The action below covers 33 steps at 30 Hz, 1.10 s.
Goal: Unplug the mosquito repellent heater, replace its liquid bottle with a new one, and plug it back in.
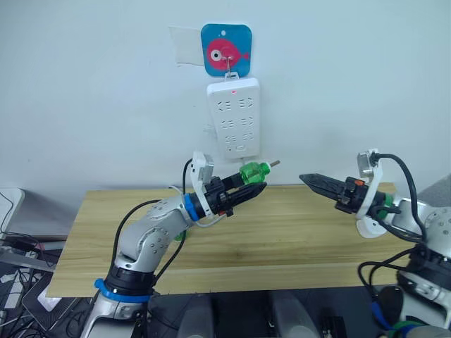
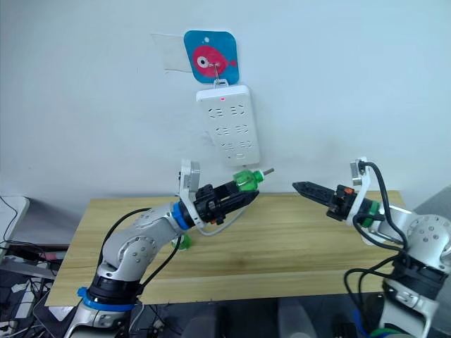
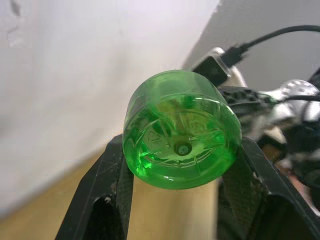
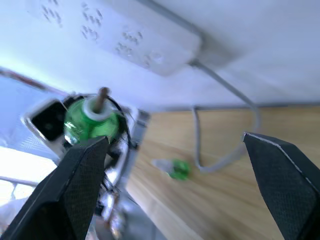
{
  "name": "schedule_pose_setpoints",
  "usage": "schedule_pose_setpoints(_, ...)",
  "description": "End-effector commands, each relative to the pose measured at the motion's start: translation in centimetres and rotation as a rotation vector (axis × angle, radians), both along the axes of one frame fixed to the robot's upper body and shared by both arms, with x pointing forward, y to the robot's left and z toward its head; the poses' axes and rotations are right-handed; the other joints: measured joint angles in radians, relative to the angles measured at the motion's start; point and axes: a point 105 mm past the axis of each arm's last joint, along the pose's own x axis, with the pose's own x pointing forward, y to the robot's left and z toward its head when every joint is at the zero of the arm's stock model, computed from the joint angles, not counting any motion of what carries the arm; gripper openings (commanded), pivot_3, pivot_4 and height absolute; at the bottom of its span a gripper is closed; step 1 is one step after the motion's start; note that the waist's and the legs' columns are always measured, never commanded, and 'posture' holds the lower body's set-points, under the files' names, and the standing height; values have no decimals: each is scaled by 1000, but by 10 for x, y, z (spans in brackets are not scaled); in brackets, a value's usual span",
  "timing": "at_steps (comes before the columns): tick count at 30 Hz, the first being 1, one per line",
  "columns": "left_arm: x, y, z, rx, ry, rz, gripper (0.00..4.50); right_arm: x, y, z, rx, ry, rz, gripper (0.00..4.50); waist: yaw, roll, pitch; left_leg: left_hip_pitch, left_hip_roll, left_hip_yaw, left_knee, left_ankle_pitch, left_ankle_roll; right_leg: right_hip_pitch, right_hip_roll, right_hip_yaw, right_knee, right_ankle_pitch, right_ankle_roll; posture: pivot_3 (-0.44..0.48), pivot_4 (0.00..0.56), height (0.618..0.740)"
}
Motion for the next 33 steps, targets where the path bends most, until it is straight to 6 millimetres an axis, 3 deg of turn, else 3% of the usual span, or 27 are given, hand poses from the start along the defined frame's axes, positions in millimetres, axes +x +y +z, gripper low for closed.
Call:
schedule_pose_setpoints(1,-1,-9,9,3,-89,6,2139,-4,16,14,72,-37,-37,4475,-5,0,0,0,0,0,0,0,0,0,0,0,0,0,0,-157,187,740)
schedule_pose_setpoints(6,-3,-15,10,7,-115,-4,2139,-5,36,20,163,17,-89,4475,-16,0,0,-1,1,0,0,0,0,-2,0,0,1,0,0,-159,195,740)
schedule_pose_setpoints(15,-16,-24,4,37,-126,-40,2139,-10,49,30,205,136,-113,4475,-31,0,0,-1,1,0,0,0,0,-2,1,0,0,0,0,-151,209,740)
schedule_pose_setpoints(18,-18,-25,2,40,-125,-34,2139,-11,52,32,214,132,-113,3952,-31,0,0,-1,1,-1,-1,0,0,-2,2,0,0,0,1,-150,212,740)
schedule_pose_setpoints(24,-20,-29,3,36,-127,-33,2139,-13,57,34,221,121,-93,1762,-28,0,0,-1,1,-1,-1,0,0,-2,1,0,0,0,1,-145,215,740)
schedule_pose_setpoints(27,-23,-30,2,36,-127,-38,2139,-13,59,33,222,127,-93,890,-28,0,0,-1,1,0,-1,0,0,-2,1,0,0,0,1,-143,216,740)
schedule_pose_setpoints(30,-23,-30,1,36,-122,-32,2139,-13,61,33,233,132,-94,898,-28,0,0,-1,1,-1,-1,0,0,-2,2,0,0,0,1,-140,218,740)
schedule_pose_setpoints(33,-22,-29,-1,43,-111,-33,3110,-12,60,32,232,137,-100,898,-26,0,0,-1,1,-1,-1,0,0,-2,1,0,0,0,1,-137,217,740)
